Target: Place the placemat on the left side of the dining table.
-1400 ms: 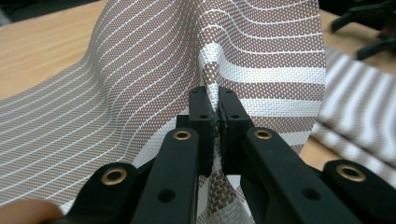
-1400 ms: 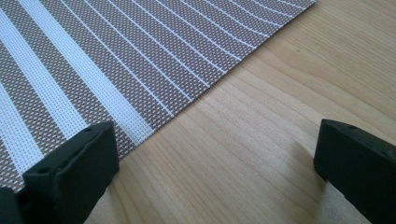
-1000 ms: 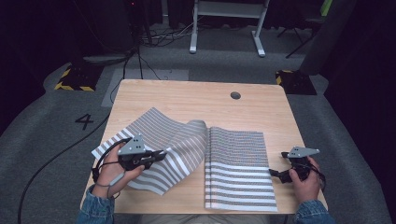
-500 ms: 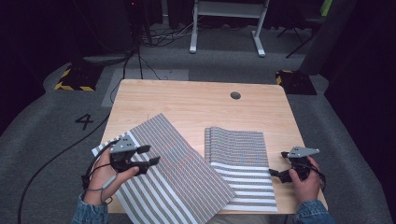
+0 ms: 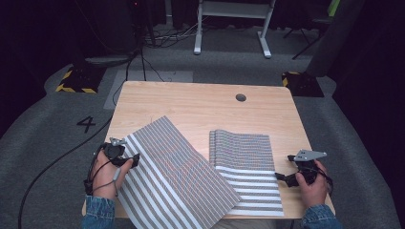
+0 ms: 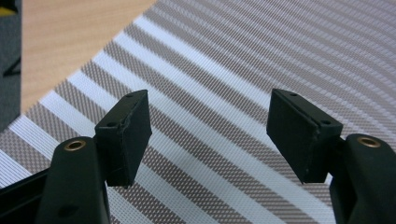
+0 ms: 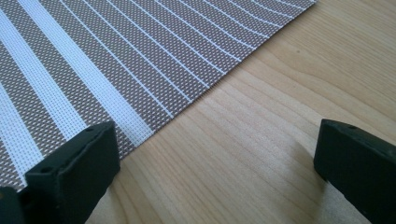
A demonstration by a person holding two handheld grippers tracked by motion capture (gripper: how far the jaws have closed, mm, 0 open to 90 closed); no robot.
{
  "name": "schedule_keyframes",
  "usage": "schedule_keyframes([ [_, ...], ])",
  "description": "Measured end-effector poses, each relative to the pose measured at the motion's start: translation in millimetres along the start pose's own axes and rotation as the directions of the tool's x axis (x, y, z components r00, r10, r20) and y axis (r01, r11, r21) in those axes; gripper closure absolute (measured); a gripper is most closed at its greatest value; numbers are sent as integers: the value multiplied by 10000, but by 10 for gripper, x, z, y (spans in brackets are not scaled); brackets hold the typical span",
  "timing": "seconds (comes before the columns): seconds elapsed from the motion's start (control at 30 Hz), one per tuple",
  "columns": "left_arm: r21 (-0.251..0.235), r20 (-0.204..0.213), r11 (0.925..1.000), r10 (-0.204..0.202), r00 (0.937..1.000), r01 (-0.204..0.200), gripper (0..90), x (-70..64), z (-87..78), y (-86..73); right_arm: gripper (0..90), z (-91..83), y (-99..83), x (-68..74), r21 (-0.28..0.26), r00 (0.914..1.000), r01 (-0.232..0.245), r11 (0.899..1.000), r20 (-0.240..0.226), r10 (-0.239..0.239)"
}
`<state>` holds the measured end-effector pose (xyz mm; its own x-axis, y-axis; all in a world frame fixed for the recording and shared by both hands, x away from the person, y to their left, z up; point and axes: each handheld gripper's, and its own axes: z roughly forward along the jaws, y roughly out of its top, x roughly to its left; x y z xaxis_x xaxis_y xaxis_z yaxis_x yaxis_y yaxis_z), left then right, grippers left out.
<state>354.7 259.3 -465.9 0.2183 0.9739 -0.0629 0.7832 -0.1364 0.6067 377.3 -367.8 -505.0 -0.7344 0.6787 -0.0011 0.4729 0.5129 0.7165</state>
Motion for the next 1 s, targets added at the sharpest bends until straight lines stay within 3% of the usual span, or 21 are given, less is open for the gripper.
schedule_keyframes([
  [0.23,490,114,9988,-91,9999,85,298,8,134,-37,4,2,-1,0,-12,10000,4,10000,2,-4],
  [0.37,763,23,9971,6,10000,-8,245,-37,198,-52,4,1,0,0,-11,10000,4,10000,3,-4],
  [0.47,775,-264,9969,157,9995,-136,249,-82,215,-48,4,0,0,0,4,10000,0,10000,6,0],
  [0.77,630,-177,9974,366,9992,-354,263,-103,249,-20,4,1,-1,-1,-3,10000,16,10000,6,-16],
  [0.87,514,-1,9967,624,9981,-623,312,-114,253,-9,3,1,-1,0,-3,10000,17,10000,9,-17],
  [1.0,315,298,9943,1014,9944,-1023,499,-169,254,7,4,1,-1,-1,0,10000,23,10000,11,-23],
])
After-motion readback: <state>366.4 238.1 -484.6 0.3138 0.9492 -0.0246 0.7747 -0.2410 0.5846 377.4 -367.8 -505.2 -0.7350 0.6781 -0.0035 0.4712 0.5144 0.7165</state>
